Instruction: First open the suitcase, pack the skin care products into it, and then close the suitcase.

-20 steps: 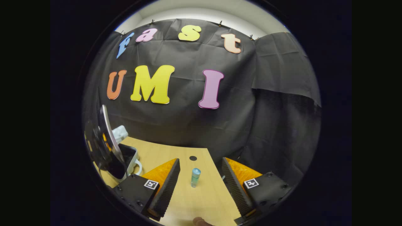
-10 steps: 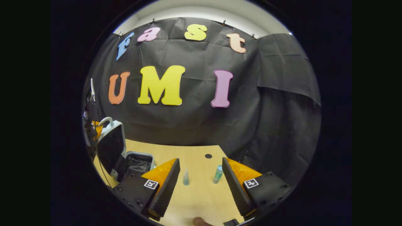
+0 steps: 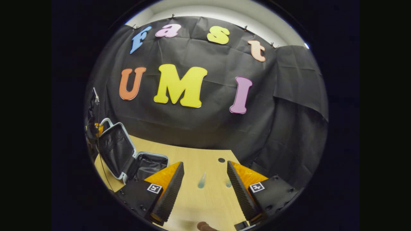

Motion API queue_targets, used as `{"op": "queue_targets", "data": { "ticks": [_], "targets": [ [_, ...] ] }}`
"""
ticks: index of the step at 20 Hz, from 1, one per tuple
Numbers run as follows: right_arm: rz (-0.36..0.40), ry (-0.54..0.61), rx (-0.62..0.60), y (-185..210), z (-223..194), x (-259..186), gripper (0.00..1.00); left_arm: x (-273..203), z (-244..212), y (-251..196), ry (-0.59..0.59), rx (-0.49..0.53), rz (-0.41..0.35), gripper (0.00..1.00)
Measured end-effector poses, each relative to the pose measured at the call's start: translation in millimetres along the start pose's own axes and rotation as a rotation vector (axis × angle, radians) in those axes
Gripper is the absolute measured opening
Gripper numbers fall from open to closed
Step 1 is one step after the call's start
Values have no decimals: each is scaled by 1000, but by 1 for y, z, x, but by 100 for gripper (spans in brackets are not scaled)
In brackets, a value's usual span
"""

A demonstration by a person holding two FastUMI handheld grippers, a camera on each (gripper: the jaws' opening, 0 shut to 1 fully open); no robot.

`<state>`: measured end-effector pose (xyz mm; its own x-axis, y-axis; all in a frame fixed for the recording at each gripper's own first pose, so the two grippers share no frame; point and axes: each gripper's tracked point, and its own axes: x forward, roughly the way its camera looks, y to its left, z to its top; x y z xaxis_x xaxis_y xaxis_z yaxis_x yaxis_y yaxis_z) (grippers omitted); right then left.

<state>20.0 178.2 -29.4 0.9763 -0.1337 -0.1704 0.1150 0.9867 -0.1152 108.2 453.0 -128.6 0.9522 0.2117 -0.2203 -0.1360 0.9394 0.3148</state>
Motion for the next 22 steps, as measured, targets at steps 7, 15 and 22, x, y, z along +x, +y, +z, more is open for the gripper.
{"op": "queue_targets", "data": {
  "ticks": [7,15,22],
  "targets": [
    [13,3,-22,11,5,-3,80,50,-124,30,202,-140,-39,3],
    [4,-6,-49,0,4,-3,81,65,-190,21,321,-221,-72,3],
    [8,4,-10,-29,-8,1,82,64,-188,35,337,-137,13,45]
  ]
}}
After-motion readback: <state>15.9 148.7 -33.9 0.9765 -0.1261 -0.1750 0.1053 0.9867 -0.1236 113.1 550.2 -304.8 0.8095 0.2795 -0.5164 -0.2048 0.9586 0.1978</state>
